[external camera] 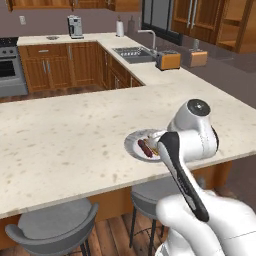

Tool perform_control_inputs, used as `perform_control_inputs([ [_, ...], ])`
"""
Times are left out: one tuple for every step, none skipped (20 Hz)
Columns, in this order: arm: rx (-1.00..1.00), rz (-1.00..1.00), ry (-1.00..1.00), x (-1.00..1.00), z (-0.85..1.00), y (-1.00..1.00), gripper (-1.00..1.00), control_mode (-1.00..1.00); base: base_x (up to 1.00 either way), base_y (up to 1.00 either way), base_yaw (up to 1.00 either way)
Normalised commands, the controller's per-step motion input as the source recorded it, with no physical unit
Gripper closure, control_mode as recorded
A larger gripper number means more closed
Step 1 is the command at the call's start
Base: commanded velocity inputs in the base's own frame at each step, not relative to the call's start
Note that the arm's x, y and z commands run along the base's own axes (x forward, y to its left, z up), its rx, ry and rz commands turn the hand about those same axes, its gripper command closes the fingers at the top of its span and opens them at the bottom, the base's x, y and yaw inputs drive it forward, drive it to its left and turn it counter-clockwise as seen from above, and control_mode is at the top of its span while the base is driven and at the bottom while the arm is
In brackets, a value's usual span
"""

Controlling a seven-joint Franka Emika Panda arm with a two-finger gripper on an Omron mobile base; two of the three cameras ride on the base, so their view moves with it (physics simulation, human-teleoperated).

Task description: Move the hot dog bun to the plate on the dining table and place the condiment next to that plate. Then navigate to the fridge and take the sausage and place it on the plate as well.

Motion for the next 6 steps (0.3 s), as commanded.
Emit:
perform_control_inputs([
  [0.0, -0.06, 0.18, -1.0, 0.64, -0.1, -1.0, -1.0, 0.0, 0.0, 0.0],
  [0.0, -0.06, 0.15, -1.0, 0.52, -0.12, -1.0, -1.0, 0.0, 0.0, 0.0],
  [0.0, -0.06, 0.15, -1.0, 0.42, -0.11, -1.0, -1.0, 0.0, 0.0, 0.0],
  [0.0, -0.05, 0.15, -1.0, 0.4, -0.11, -1.0, -1.0, 0.0, 0.0, 0.0],
  [0.0, -0.03, 0.15, -1.0, 0.33, -0.08, -1.0, -1.0, 0.0, 0.0, 0.0],
  [0.0, -0.02, 0.13, -1.0, 0.28, -0.06, -1.0, -1.0, 0.0, 0.0, 0.0],
])
